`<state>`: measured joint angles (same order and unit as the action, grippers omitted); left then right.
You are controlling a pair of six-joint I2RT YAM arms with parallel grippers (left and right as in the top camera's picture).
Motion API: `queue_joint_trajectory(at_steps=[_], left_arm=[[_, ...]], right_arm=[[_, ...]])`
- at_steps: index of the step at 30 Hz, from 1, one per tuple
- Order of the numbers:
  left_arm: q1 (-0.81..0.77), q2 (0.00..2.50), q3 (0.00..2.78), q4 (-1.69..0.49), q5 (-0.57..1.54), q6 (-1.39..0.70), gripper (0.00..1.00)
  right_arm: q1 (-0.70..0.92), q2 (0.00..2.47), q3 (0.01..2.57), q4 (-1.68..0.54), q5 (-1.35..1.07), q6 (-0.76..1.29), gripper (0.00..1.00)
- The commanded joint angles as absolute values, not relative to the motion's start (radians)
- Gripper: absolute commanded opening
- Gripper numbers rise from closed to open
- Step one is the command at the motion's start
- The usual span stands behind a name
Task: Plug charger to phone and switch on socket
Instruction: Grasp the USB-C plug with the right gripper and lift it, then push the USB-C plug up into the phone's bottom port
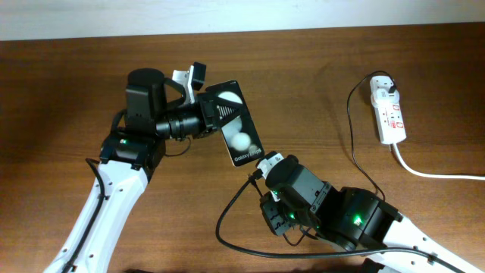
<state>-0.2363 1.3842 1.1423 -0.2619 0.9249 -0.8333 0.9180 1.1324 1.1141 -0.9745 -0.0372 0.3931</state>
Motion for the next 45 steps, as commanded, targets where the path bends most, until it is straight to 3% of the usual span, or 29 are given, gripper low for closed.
queue_joint_trajectory(at_steps=[1, 45], left_arm=[[-0.225, 1.38, 1.159, -0.271, 0.974, -0.756, 0.0], [-0.17, 1.38, 1.159, -0.346, 0.973, -0.724, 0.0]], right_arm=[[0.925, 1.098, 1.136, -0.969, -0.01, 0.406, 0.04], [0.925, 1.113, 1.14, -0.85, -0.041, 0.409, 0.04]])
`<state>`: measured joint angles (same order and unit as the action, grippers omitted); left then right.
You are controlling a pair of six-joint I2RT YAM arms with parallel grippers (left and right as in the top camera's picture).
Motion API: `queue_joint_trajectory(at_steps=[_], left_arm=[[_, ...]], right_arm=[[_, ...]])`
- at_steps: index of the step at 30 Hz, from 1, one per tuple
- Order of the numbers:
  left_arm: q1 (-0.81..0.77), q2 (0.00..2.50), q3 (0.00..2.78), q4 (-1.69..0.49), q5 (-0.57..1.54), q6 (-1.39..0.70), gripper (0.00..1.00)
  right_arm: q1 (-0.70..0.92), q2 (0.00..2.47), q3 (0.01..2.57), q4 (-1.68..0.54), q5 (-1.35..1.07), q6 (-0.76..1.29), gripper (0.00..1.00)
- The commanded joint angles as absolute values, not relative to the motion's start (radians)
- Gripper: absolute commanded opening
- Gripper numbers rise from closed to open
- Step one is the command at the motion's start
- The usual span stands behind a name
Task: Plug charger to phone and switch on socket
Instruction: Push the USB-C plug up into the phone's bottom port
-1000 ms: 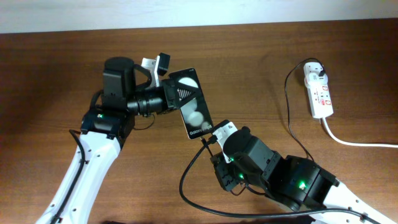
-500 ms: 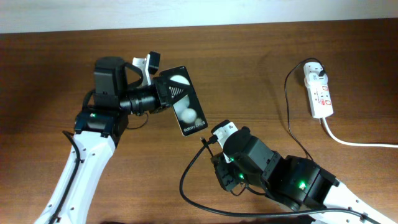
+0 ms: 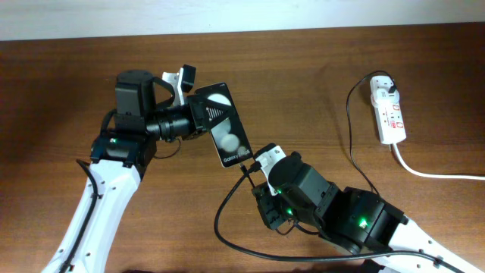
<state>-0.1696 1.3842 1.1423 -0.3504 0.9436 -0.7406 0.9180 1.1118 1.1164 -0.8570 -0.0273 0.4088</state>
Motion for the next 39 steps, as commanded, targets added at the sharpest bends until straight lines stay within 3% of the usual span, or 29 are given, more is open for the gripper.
queue_joint_trajectory(at_steps=[1, 39], left_arm=[[-0.17, 1.38, 1.159, -0.346, 0.973, -0.724, 0.0], [-0.17, 1.38, 1.159, -0.387, 1.032, -0.661, 0.0]], right_arm=[[0.925, 1.113, 1.14, -0.85, -0.042, 0.409, 0.04], [0.925, 1.118, 1.14, -0.784, -0.047, 0.409, 0.04]])
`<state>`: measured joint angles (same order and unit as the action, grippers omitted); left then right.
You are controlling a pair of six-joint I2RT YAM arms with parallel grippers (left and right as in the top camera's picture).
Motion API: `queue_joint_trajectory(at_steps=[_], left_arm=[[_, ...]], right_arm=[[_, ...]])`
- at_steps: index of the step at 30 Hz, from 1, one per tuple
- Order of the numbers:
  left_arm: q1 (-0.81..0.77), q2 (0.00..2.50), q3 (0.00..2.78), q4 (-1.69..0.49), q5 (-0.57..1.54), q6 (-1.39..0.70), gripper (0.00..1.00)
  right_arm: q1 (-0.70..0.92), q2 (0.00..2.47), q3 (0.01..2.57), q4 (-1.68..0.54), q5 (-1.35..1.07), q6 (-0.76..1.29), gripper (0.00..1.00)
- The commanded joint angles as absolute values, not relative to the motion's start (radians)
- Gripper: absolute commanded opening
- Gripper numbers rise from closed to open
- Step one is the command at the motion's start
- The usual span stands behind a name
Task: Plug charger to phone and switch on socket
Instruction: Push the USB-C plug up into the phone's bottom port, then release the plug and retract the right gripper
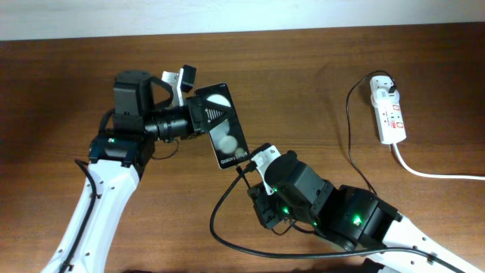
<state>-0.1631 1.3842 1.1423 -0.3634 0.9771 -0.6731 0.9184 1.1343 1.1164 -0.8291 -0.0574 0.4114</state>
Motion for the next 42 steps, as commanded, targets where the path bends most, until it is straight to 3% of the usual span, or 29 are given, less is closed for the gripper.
queue_joint_trajectory(at_steps=[1, 13, 16, 20, 24, 28, 30, 35, 40, 42], left_arm=[[-0.17, 1.38, 1.159, -0.396, 1.032, -0.661, 0.0], [-0.17, 1.38, 1.159, -0.443, 1.081, -0.615, 0.0], [-0.169, 1.38, 1.159, -0.443, 1.046, -0.612, 0.0], [-0.169, 1.38, 1.159, -0.431, 0.998, -0.614, 0.0], [-0.169, 1.38, 1.159, -0.432, 0.998, -0.613, 0.0], [-0.17, 1.38, 1.159, -0.471, 1.0, -0.613, 0.0], [-0.17, 1.38, 1.159, -0.476, 1.058, -0.613, 0.0], [-0.17, 1.38, 1.159, -0.487, 1.161, -0.612, 0.0], [-0.251, 1.38, 1.159, -0.511, 1.129, -0.586, 0.0], [-0.255, 1.38, 1.159, -0.51, 1.101, -0.581, 0.0]], right_arm=[[0.925, 1.118, 1.14, -0.776, -0.047, 0.409, 0.04], [0.925, 1.118, 1.14, -0.747, 0.012, 0.405, 0.04], [0.925, 1.118, 1.14, -0.77, -0.024, 0.406, 0.24], [0.925, 1.138, 1.137, -0.77, -0.098, 0.424, 0.27], [0.926, 1.199, 1.137, -0.766, -0.131, 0.454, 0.27], [0.923, 1.201, 1.137, -0.707, -0.119, 0.454, 0.08], [0.923, 1.201, 1.137, -0.69, -0.09, 0.454, 0.04], [0.923, 1.201, 1.138, -0.626, -0.067, 0.453, 0.04], [0.922, 1.156, 1.17, -0.615, -0.063, 0.405, 0.05], [0.922, 1.106, 1.17, -0.634, -0.071, 0.405, 0.24]])
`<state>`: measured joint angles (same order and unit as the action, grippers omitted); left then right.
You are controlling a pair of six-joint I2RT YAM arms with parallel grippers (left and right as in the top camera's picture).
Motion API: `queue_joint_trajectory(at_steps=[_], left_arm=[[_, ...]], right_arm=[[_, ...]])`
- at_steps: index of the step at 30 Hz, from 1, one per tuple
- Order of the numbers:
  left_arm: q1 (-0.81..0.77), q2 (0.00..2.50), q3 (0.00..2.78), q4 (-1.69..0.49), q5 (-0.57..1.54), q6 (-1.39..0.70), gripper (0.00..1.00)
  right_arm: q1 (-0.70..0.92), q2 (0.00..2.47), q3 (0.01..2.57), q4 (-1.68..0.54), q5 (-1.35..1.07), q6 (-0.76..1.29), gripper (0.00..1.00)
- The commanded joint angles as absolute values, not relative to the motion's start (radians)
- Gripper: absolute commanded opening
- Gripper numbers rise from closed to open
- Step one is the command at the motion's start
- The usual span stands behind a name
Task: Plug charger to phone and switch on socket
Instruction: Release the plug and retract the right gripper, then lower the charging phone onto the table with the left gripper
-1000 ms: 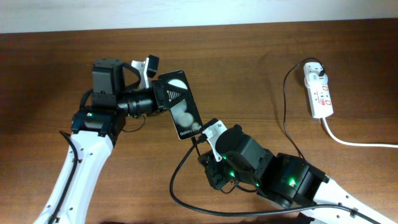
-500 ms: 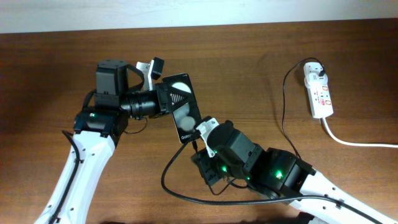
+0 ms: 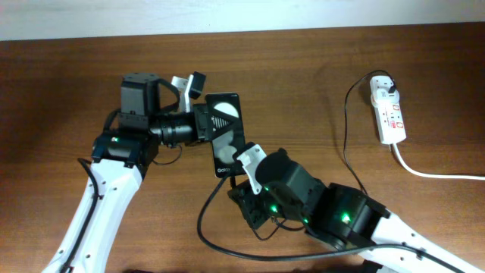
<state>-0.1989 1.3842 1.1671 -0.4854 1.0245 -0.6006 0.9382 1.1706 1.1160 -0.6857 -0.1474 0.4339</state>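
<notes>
A black phone (image 3: 222, 125) with white circles on its back is held off the table, long axis nearly vertical in the overhead view. My left gripper (image 3: 203, 125) is shut on its left edge. My right gripper (image 3: 241, 168) sits at the phone's lower end, overlapping its bottom right corner. Its fingertips and the charger plug are hidden under the wrist. The black charger cable (image 3: 201, 226) loops out from under it and runs right toward the white socket strip (image 3: 390, 117).
The charger's adapter (image 3: 385, 85) is plugged into the strip's far end at the right side of the brown table (image 3: 303, 68). A white mains lead (image 3: 436, 174) leaves the strip toward the right edge.
The phone has turned more upright and shifted slightly right. My right gripper has moved left and now overlaps the phone's bottom end; the cable loop has shifted left with it.
My left gripper held the phone tilted, its bottom end toward the lower right, with my right gripper and cable just below it. Both then shifted left across two moments, staying close. Now the phone stands straighter and the right gripper is against its bottom end.
</notes>
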Motion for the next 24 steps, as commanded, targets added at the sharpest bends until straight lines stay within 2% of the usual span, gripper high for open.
queue_joint_trajectory(at_steps=[1, 4, 6, 7, 8, 11, 13, 16, 19, 24], left_arm=[[-0.255, 1.38, 1.159, -0.51, 1.056, -0.581, 0.0], [-0.255, 1.38, 1.159, -0.51, 0.948, -0.582, 0.0], [-0.293, 1.38, 1.159, -0.505, 0.841, -0.596, 0.0], [-0.359, 1.38, 1.159, -0.425, 0.734, -0.64, 0.0], [-0.385, 1.38, 1.159, -0.378, 0.7, -0.639, 0.0], [-0.466, 1.392, 1.159, -0.259, 0.568, -0.639, 0.05], [-0.483, 1.441, 1.159, -0.191, 0.555, -0.639, 0.06], [-0.482, 1.569, 1.159, -0.125, 0.572, -0.639, 0.03], [-0.481, 1.755, 1.164, -0.031, 0.702, -0.639, 0.03], [-0.427, 1.961, 1.185, -0.027, 0.756, -0.639, 0.05]], right_arm=[[0.922, 1.086, 1.17, -0.659, -0.071, 0.405, 0.28], [0.922, 0.969, 1.17, -0.796, -0.071, 0.405, 0.47], [0.922, 0.773, 1.17, -0.881, -0.058, 0.401, 0.74], [0.922, 0.669, 1.17, -0.901, 0.005, 0.401, 0.94], [0.922, 0.641, 1.17, -0.917, 0.03, 0.401, 0.99], [0.922, 0.62, 1.169, -1.021, 0.058, 0.401, 0.99], [0.922, 0.622, 1.169, -1.082, 0.058, 0.401, 0.99], [0.922, 0.622, 1.169, -1.123, 0.065, 0.401, 0.99], [0.922, 0.622, 1.169, -1.123, 0.065, 0.401, 0.99], [0.922, 0.622, 1.169, -1.123, 0.065, 0.401, 0.99]])
